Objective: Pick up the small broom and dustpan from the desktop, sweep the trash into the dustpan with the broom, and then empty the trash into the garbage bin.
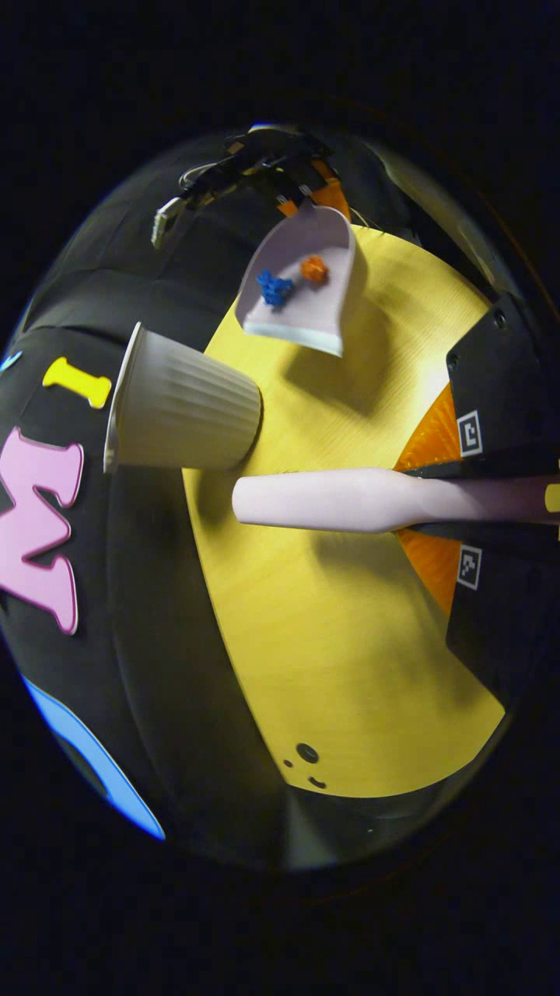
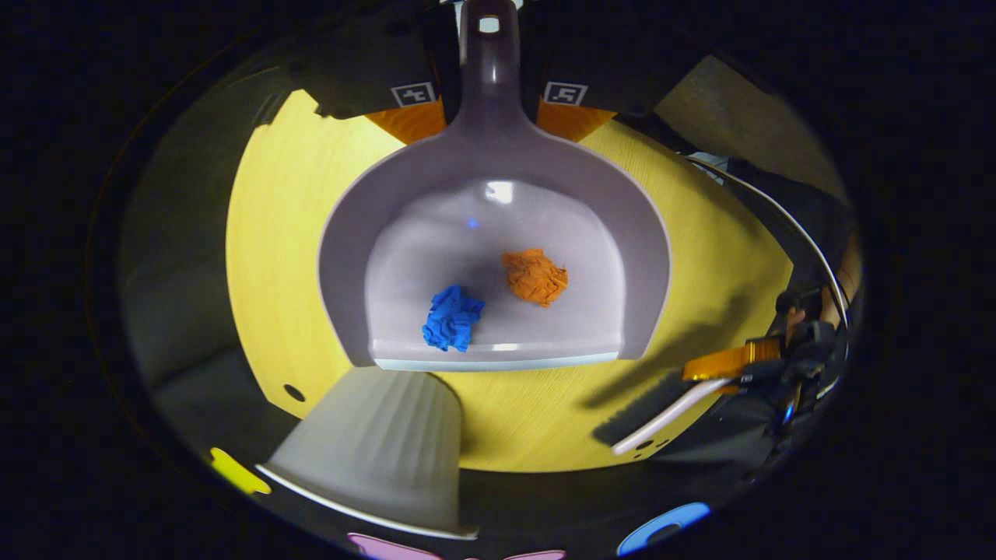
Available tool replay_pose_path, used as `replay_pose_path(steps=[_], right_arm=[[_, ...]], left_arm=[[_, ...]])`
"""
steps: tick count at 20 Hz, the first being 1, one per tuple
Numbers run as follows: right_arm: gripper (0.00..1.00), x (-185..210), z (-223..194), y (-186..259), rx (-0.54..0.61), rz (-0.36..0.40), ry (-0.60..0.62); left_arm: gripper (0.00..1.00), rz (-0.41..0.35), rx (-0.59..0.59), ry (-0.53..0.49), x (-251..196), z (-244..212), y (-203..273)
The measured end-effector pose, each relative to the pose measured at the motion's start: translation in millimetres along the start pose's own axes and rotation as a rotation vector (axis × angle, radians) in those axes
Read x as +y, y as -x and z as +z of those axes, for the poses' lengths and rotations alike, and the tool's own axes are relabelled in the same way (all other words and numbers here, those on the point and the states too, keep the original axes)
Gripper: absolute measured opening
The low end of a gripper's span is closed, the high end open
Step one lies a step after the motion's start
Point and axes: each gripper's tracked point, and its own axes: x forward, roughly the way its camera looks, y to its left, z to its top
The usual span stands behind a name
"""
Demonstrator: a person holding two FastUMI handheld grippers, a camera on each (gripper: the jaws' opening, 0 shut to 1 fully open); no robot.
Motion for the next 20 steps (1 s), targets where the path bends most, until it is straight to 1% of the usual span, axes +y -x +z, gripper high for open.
replay_pose_path(steps=[1,2,3,4,5,6,7,9,10,11,14,15,16,20], right_arm=[[0.35,-7,7,25,-0.002,-0.022,-0.011],[0.35,-19,15,47,-0.006,-0.047,-0.019],[0.35,-34,24,68,-0.014,-0.062,-0.033],[0.35,-44,36,84,-0.030,-0.069,-0.059],[0.35,-56,46,97,-0.046,-0.075,-0.077],[0.35,-69,55,111,-0.059,-0.092,-0.088],[0.35,-82,63,120,-0.060,-0.103,-0.103],[0.35,-108,85,138,-0.076,-0.130,-0.125],[0.35,-121,96,144,-0.076,-0.148,-0.121],[0.35,-133,107,148,-0.081,-0.168,-0.115],[0.35,-161,138,152,-0.052,-0.204,-0.089],[0.35,-167,149,151,-0.033,-0.212,-0.082],[0.35,-172,160,147,-0.013,-0.221,-0.062],[0.35,-189,199,133,0.087,-0.258,0.032]], left_arm=[[0.30,-0.001,0.011,0.027,1,-3,1],[0.27,-0.003,0.020,0.047,-2,-7,1],[0.30,-0.006,0.025,0.059,-4,-11,1],[0.27,-0.010,0.029,0.067,-7,-14,-1],[0.30,-0.016,0.033,0.075,-9,-18,-3],[0.30,-0.021,0.034,0.086,-11,-18,-4],[0.27,-0.030,0.032,0.093,-12,-17,-4],[0.27,-0.036,0.031,0.090,-11,-16,-4],[0.30,-0.037,0.032,0.085,-11,-16,-4],[0.27,-0.039,0.033,0.082,-10,-15,-4],[0.27,-0.045,0.035,0.092,-11,-15,-4],[0.30,-0.041,0.038,0.087,-11,-16,-5],[0.27,-0.037,0.041,0.083,-10,-16,-4],[0.27,-0.033,0.053,0.102,-10,-12,-4]])
